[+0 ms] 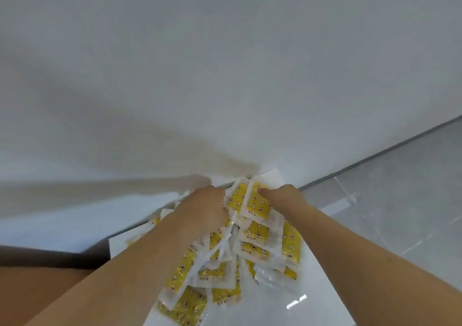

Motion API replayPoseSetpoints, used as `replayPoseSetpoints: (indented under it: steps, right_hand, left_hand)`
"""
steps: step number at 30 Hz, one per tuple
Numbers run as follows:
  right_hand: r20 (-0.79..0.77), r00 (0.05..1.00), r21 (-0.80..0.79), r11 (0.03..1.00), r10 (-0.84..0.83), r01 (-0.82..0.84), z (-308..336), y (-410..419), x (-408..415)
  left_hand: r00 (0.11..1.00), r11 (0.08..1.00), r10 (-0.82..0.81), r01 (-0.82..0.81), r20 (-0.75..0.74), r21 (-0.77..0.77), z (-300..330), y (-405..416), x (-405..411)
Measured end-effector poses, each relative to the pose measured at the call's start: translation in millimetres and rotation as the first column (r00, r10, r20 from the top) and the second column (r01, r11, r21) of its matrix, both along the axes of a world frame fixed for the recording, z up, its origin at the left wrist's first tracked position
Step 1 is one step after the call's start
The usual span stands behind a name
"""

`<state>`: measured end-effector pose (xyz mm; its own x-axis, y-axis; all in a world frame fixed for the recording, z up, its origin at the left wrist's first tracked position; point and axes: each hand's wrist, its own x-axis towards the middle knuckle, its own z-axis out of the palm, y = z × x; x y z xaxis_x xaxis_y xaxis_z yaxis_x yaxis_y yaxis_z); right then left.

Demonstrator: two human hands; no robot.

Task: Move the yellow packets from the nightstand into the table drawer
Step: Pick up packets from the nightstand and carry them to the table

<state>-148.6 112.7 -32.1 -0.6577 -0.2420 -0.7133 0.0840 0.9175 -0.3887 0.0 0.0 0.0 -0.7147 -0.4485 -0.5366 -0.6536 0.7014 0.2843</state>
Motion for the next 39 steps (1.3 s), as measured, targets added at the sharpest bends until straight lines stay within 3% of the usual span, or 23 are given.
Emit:
replayPoseSetpoints:
  steps: [3, 7, 11, 14, 18, 21, 25, 29, 32, 35, 39]
  right_hand:
    - [-0.045, 0.997, 0.075, 0.994, -0.071, 0.074, -29.6, -7.0, -1.0]
    - [-0.015, 0.962, 0.019, 0.962, -0.271, 0.271, -51.2, -6.9, -9.4]
    - [-0.064, 0.951, -0.007, 0.953, -0.301, 0.302, -53.3, 2.4, -23.7]
    - [0.083, 0.924, -0.172, 0.908, -0.373, 0.382, -41.9, 12.1, -27.0]
    - [0.178, 0.903, -0.28, 0.859, -0.392, 0.428, -29.6, 26.4, -31.4]
    - [0.249, 0.895, -0.288, 0.854, -0.37, 0.433, -24.0, 36.8, -35.4]
    - [0.335, 0.866, -0.299, 0.83, -0.371, 0.471, -22.4, 51.1, -41.6]
    - [0.374, 0.84, -0.288, 0.812, -0.393, 0.508, -20.4, 65.3, -46.1]
    - [0.381, 0.84, -0.293, 0.812, -0.385, 0.505, -15.4, 71.0, -48.6]
    - [0.392, 0.845, -0.316, 0.81, -0.364, 0.495, -9.1, 69.6, -49.7]
    - [0.372, 0.865, -0.303, 0.837, -0.337, 0.456, -3.0, 68.2, -39.8]
  left_hand:
    - [1.0, 0.996, -0.013, 0.011, -0.018, -0.084, -18.8, -1.5, -8.0]
    - [1.0, 0.994, 0.027, -0.027, -0.003, -0.108, -27.6, 1.0, -14.1]
    - [0.998, 0.991, 0.053, -0.055, -0.018, -0.123, -23.4, 7.0, -27.4]
    - [0.998, 0.984, 0.058, -0.055, 0.015, -0.169, -23.4, 16.9, -39.3]
    - [0.997, 0.959, 0.045, -0.026, 0.062, -0.281, -33.4, 26.3, -50.4]
    - [0.996, 0.955, 0.093, -0.083, 0.02, -0.283, -37.2, 30.0, -55.9]
    - [0.98, 0.954, 0.192, -0.197, -0.044, -0.228, -41.1, 34.7, -59.8]
    - [0.954, 0.948, 0.3, -0.295, 0.023, -0.123, -38.5, 35.0, -69.0]
    - [0.933, 0.93, 0.36, -0.356, -0.024, 0.096, -31.6, 32.9, -68.7]
    - [0.865, 0.842, 0.488, -0.43, -0.119, 0.324, -12.2, 24.9, -54.1]
    - [0.844, 0.829, 0.515, -0.445, -0.15, 0.34, -0.6, 12.8, -35.3]
